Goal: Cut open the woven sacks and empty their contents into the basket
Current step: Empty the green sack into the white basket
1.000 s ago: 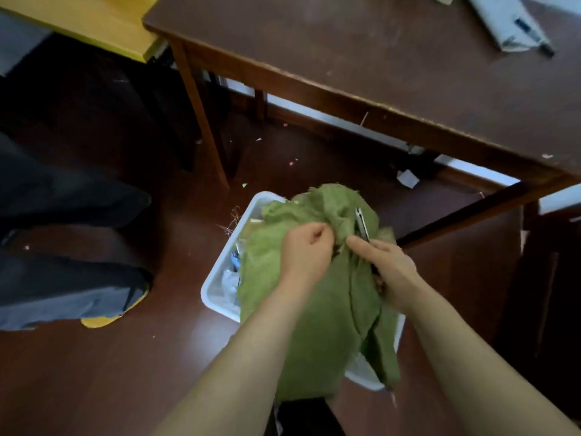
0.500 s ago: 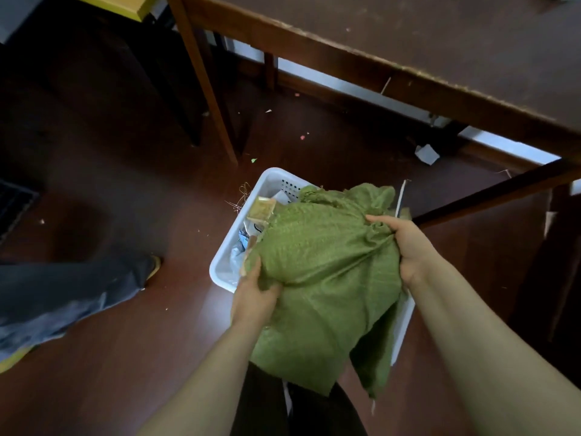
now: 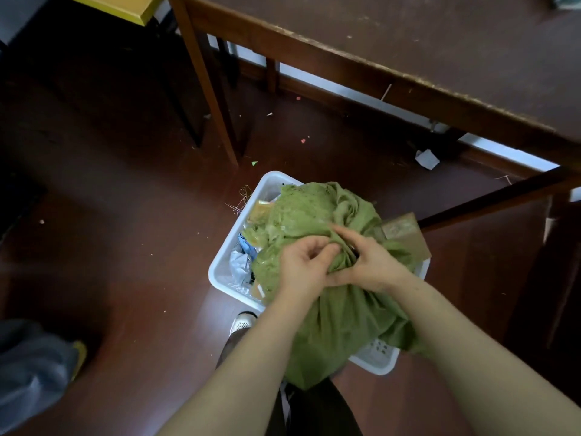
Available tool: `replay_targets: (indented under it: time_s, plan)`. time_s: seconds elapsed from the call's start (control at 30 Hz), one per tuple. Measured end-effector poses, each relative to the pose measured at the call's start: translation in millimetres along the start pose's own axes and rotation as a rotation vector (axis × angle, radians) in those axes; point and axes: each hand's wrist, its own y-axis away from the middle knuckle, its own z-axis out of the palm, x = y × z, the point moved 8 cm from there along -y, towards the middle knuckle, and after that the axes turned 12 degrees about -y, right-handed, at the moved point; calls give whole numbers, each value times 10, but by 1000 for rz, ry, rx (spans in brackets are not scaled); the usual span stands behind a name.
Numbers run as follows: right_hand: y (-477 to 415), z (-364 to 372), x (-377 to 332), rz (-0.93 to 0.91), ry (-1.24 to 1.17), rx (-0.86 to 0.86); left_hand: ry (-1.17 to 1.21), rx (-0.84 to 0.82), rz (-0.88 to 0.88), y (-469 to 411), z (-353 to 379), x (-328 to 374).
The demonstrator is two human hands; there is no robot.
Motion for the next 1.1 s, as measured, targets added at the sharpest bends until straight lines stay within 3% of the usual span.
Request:
replay_targets:
  time_s: [0.13,0.27,0.37,0.47,0.53,0.6,0.7,0.8,0.9,1.03,1.1]
  plan:
    - [17,-273,-88,-47,-323,292,128,39,-24,-10,-56,-6]
    - [33,-355,65,98,-748,347,20,339,-209,-124,-555,-498]
    - [39,-247,131,257,-591,258,-36,197,-480,-96,-514,-838]
    - [-26,-269,76,252,-698,257,243,65,-661,-46,-322,-978]
    - [-34,-316,146,282,-638,324,346,14,-707,-31,-194,-1051]
    - [-10,-423,168,250,-532,419,289,66,-606,-63,-166,-1032]
    - [-64,-484,216,211,-581,449,155,217,-427,-100,-303,-833]
    - [-25,-487,407,285,-449,461,166,224,-283,-35,-308,-604]
    - [-44,-525,279,174,-559,482,189,237,-132,12,-360,-291]
    - [28,-539,389,321,-513,433,154,309,-138,27,-466,-138]
    - [-4,-627,316,277,-580,468,260,313,-77,22,-527,37]
